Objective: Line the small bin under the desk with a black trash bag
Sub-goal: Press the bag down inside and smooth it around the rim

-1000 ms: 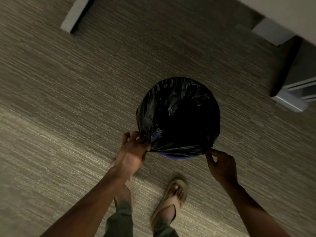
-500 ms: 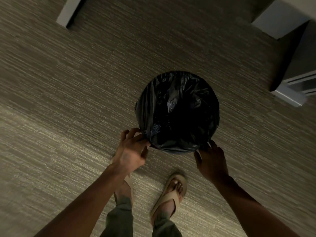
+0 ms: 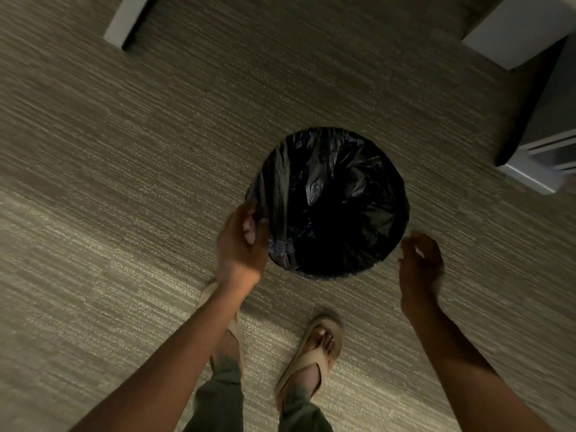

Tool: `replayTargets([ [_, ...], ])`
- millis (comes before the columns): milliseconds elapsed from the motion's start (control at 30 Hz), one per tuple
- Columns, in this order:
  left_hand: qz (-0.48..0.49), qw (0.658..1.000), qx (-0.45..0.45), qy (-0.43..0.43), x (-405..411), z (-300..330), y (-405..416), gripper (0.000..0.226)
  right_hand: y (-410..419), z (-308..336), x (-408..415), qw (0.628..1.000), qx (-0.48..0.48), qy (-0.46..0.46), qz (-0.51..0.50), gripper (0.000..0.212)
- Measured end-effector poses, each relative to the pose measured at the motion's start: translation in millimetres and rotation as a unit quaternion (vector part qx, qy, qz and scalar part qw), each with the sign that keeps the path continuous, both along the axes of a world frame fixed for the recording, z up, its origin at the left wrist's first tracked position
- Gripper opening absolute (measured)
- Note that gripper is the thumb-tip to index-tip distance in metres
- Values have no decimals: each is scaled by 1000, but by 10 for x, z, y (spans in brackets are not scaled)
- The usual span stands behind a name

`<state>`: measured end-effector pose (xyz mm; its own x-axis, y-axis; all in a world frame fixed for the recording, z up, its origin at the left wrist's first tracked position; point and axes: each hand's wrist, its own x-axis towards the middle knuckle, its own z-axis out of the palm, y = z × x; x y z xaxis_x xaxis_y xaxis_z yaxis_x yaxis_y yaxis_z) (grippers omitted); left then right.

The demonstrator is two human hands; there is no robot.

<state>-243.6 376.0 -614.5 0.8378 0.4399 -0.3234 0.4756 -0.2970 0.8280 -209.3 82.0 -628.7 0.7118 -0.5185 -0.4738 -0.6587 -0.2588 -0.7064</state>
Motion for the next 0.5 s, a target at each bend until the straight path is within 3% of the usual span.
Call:
replayTargets([
  [100,-40,998,-36,27,228,28,-133,69,164,47,208,989,-21,5,143,63],
  [200,14,993,-85,76,404,-31,-167,78,307,3,389,987,-1,24,160,61],
  [267,9,993,-78,83,446,-108,-129,68,316,-35,447,989,3,51,141,61],
  [333,-1,997,-9,78,440,-140,-110,64,309,-28,459,988,-33,72,132,67],
  [400,-8,989,143,41,423,-127,-107,68,302,12,462,976,-154,27,155,74],
  [467,-133,953,255,-90,409,-107,-163,58,336,74,490,925,-260,-119,250,67],
  [500,-243,922,265,-141,399,-114,-225,52,373,90,528,879,-290,-190,327,60],
])
